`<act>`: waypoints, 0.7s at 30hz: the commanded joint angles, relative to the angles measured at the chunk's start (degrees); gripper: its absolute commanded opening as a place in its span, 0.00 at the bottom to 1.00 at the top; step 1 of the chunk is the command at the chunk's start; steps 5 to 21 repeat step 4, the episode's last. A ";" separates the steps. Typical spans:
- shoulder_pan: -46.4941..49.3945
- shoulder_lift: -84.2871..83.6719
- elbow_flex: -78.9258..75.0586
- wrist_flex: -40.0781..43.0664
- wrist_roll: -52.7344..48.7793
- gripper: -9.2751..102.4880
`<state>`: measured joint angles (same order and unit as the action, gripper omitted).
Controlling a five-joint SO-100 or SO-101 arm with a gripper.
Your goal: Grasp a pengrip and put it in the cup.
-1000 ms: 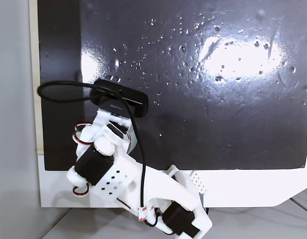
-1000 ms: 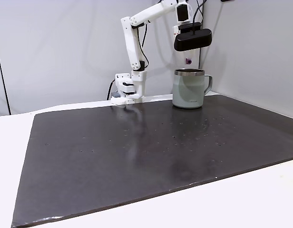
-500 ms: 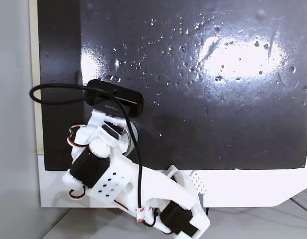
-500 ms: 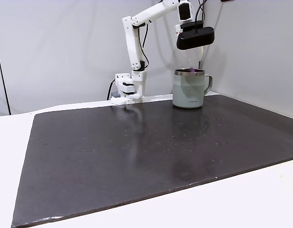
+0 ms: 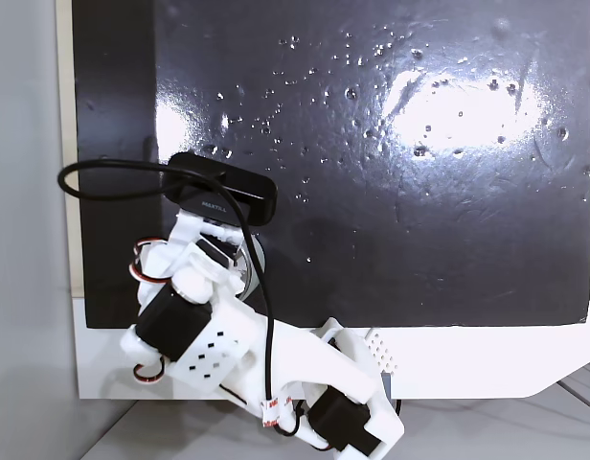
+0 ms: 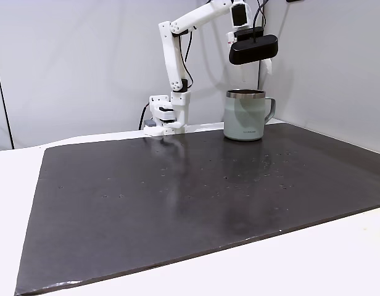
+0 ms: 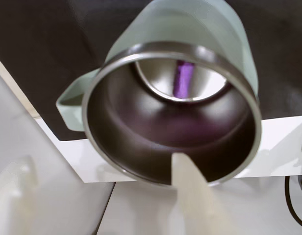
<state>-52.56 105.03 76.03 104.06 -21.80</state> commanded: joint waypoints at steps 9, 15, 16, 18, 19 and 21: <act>-0.18 0.88 -2.90 0.44 -0.44 0.38; -0.18 0.88 -2.90 0.44 -0.44 0.38; -0.18 0.88 -2.90 0.44 -0.44 0.38; -0.18 0.88 -2.90 0.44 -0.44 0.38; -0.18 0.88 -2.90 0.44 -0.44 0.38; -0.18 0.88 -2.90 0.44 -0.44 0.38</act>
